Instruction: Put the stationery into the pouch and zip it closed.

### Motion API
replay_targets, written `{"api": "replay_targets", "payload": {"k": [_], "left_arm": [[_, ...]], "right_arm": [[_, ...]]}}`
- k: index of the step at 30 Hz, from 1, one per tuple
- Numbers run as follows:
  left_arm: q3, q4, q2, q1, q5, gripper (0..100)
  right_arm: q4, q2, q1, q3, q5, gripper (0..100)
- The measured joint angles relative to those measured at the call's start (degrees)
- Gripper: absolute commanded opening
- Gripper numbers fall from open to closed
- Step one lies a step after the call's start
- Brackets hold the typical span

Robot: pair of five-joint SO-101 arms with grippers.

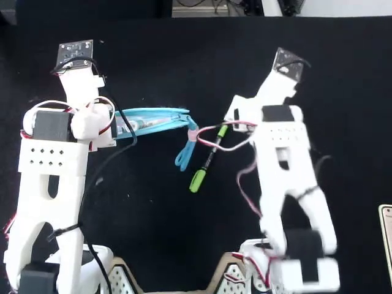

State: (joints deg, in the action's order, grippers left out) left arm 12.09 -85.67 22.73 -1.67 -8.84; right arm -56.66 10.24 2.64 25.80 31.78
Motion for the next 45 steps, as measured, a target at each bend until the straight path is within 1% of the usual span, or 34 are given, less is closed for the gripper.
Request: {"api": "replay_targets", "payload": {"k": [3,8,13,20,23,28,30,31,32,33,35,41,45], "left_arm": [[0.0,0.0,0.0,0.0,0.0,3],[0.0,0.0,0.0,0.0,0.0,3],[0.0,0.0,0.0,0.0,0.0,3],[0.0,0.0,0.0,0.0,0.0,3],[0.0,0.0,0.0,0.0,0.0,3],[0.0,0.0,0.0,0.0,0.0,3],[0.0,0.0,0.0,0.0,0.0,3],[0.0,0.0,0.0,0.0,0.0,3],[0.0,0.0,0.0,0.0,0.0,3],[0.0,0.0,0.0,0.0,0.0,3],[0.0,0.0,0.0,0.0,0.0,3],[0.0,0.0,0.0,0.0,0.0,3],[0.0,0.0,0.0,0.0,0.0,3]], "right_arm": [[2.3,-5.4,0.5,0.0,2.4,14.2],[4.9,-10.8,3.7,0.0,3.3,14.2],[8.9,-15.5,3.9,0.0,3.3,14.2],[9.4,-25.4,4.0,-4.7,3.3,14.2],[6.8,-29.2,4.0,-9.5,3.3,14.2],[-2.0,-35.0,4.0,-18.9,3.3,13.2],[-6.1,-37.1,4.0,-22.2,2.8,7.0],[-8.2,-38.1,4.0,-23.9,1.7,1.7],[-10.1,-39.0,3.9,-25.6,-0.1,0.9],[-11.9,-40.0,3.8,-27.0,-2.2,2.7],[-15.4,-41.0,3.0,-29.6,-7.6,0.8],[-24.7,-41.8,-0.1,-37.3,-26.4,1.0],[-32.5,-41.8,-0.6,-40.0,-42.9,1.1]]}}
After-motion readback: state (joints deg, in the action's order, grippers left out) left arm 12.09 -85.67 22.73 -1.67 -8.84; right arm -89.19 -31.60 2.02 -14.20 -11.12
